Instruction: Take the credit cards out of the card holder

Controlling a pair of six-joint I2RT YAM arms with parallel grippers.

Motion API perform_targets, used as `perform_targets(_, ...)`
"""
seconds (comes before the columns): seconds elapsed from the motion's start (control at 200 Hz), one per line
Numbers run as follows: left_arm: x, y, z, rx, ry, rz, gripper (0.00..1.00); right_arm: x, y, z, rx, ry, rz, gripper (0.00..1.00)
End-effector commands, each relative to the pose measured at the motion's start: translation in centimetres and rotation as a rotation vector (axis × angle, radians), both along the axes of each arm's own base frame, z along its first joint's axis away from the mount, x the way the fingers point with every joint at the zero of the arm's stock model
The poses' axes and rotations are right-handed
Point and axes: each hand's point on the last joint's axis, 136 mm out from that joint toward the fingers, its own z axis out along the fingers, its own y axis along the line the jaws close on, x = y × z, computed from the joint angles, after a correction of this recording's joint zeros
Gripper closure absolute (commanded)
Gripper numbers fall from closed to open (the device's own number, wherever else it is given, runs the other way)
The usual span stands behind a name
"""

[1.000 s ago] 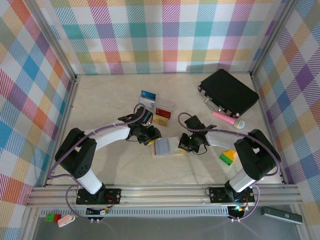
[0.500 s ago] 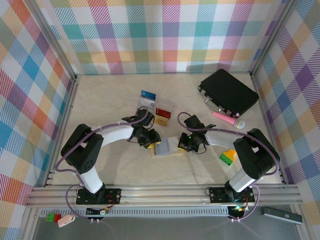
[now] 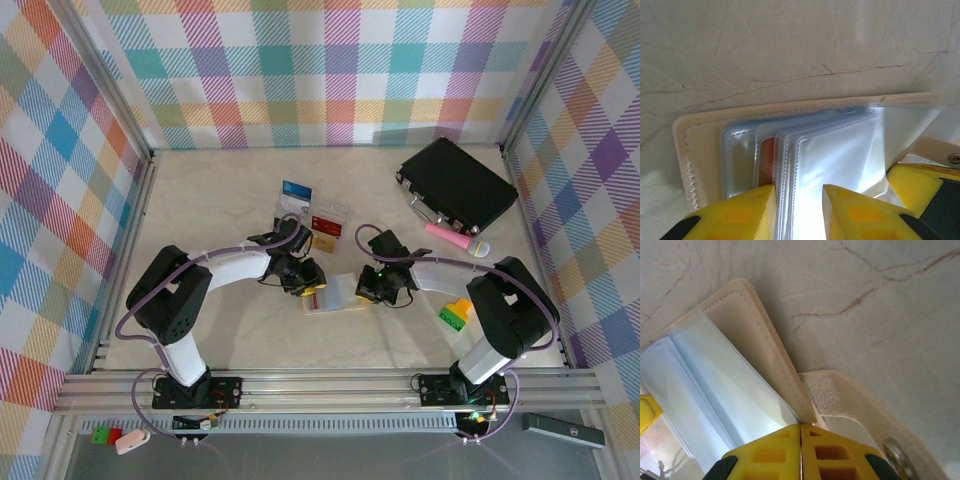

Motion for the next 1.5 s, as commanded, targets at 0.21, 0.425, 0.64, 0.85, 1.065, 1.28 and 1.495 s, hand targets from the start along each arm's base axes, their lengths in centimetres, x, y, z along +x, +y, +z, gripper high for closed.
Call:
perform_targets(0.21,-0.7,-0.6,-0.6,0.018,0.022,-0.040,0.74,0.5,0.0,2.0,-0.009,-0.060,0.032,0.91)
perform_targets(0.425,-1.0,-0.3,-1.2,0.028,0.034,-0.034,0.80,0.8,1.6,4.9,0.008,-0.149,0.137,0.88)
perform_targets(0.64,-1.0,-0.2,-1.4,0.033,0.036,-0.030,0.83,-0.2,4.1,4.0,-0.025,-0.132,0.254,0.74)
perform_targets(0.85,-1.1,-0.1,-1.6,0.034,0.040,-0.029,0.84,-0.2,4.4,2.0,-0.095,-0.080,0.270,0.67)
perform_targets(1.065,-1.1,-0.1,-1.0,0.027,0.032,-0.023,0.84,-0.5,3.6,0.1,-0.148,-0.034,0.256,0.72)
perform_targets(1.28,-0.5,0.9,1.0,0.044,-0.018,0.010,0.78,-1.1,2.7,-1.4,-0.176,-0.003,0.211,0.81)
perform_targets(1.495,-0.2,0.8,2.6,0.011,-0.065,0.021,0.79,-1.1,2.6,-1.7,-0.161,-0.002,0.184,0.85)
